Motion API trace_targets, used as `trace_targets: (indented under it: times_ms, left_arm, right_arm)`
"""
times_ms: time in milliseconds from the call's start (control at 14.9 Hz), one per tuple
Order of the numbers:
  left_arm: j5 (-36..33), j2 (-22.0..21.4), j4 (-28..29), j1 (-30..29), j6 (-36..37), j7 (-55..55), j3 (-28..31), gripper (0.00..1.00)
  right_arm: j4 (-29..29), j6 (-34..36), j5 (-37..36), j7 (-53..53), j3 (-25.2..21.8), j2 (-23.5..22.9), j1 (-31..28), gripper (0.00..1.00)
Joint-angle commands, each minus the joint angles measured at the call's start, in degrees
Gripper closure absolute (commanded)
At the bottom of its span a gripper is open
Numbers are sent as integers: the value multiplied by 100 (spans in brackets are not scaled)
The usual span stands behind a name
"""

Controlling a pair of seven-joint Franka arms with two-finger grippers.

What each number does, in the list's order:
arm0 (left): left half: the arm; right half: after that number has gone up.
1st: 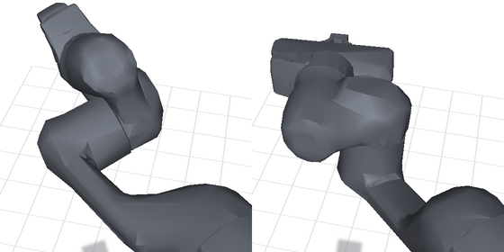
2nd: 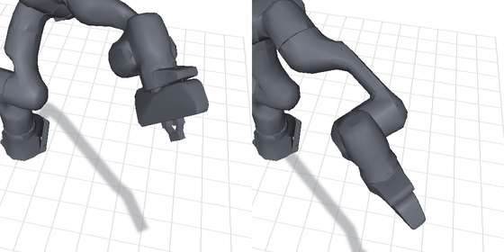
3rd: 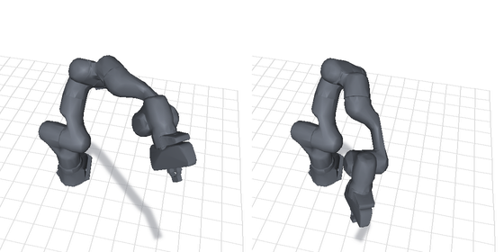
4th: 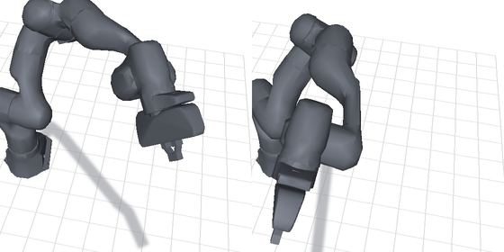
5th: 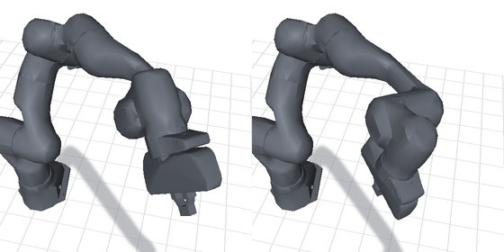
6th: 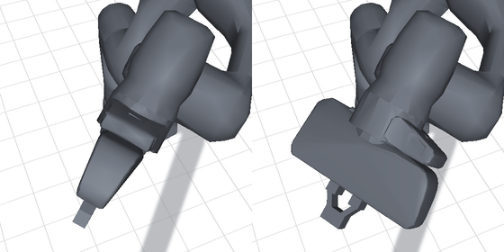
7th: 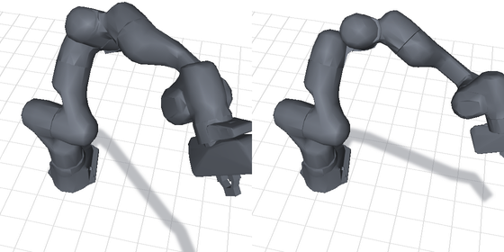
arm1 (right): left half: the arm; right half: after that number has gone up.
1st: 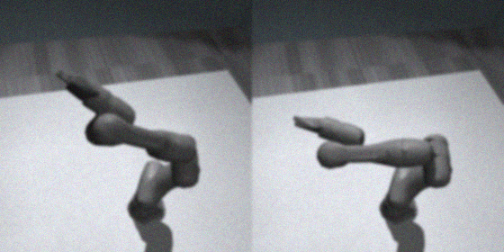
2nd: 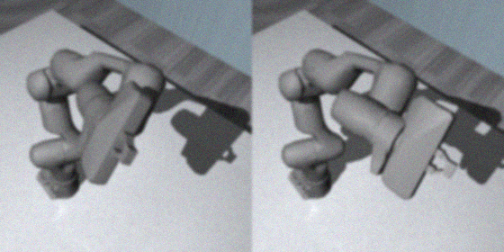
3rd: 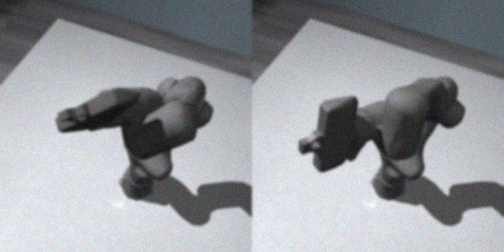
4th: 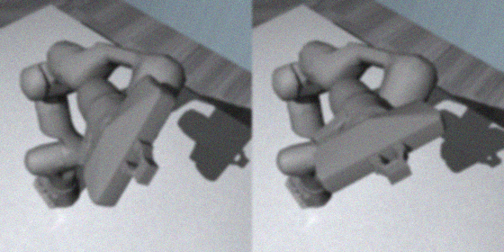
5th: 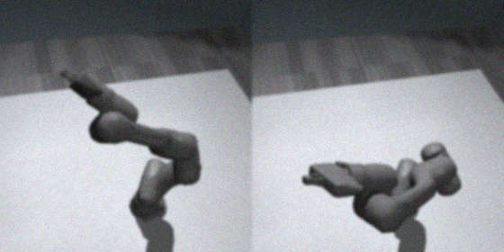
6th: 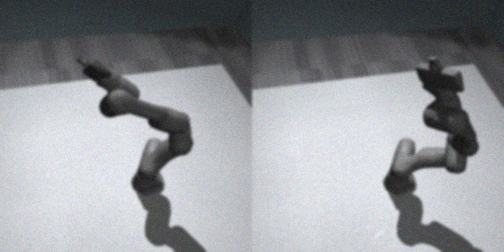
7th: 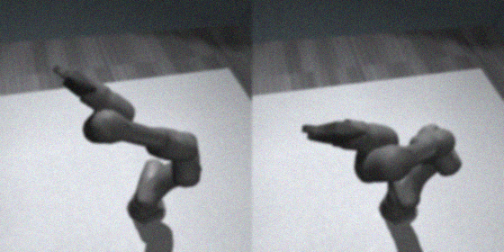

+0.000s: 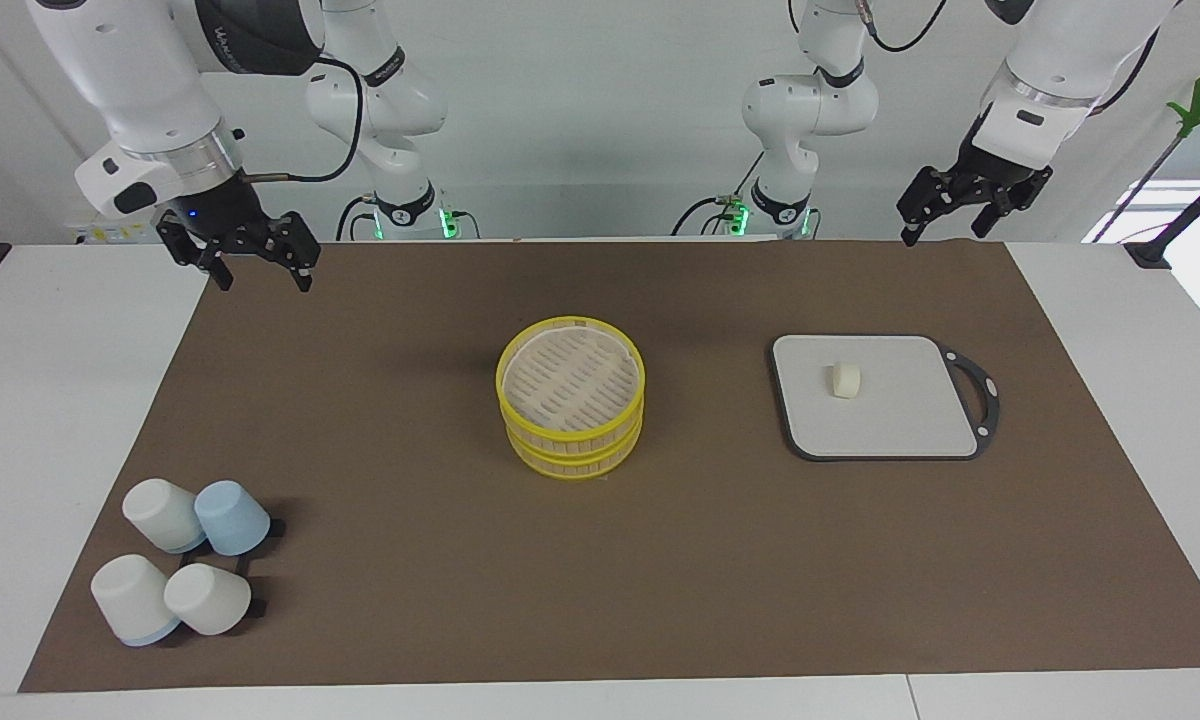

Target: Place bun in steamer

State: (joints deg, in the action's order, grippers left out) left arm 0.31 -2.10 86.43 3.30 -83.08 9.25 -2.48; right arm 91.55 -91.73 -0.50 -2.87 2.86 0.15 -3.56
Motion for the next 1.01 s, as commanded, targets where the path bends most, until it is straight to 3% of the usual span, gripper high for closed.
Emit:
trace_targets:
  times_ms: [0, 202, 403, 538, 941]
  left_arm:
    - [4, -141, 224, -84, -112, -20, -68, 0]
    - [-22, -159, 224, -40, -121, -81, -68, 0]
    - [-22, -255, 461, -22, -68, -3, -86, 0]
    - [-13, -282, 716, -22, -600, -63, -42, 0]
    - [-14, -458, 2578, -74, -1868, -431, -42, 0]
  right_arm:
    - [-223, -29, 181, 120, 31, -189, -119, 0]
    - [-454, 68, 130, 120, -4, -349, -154, 0]
    - [-86, 68, 85, 138, -13, -147, -180, 0]
    - [-85, 77, 85, 155, -22, -138, -224, 0]
    - [81, -71, 76, 312, -22, -85, -233, 0]
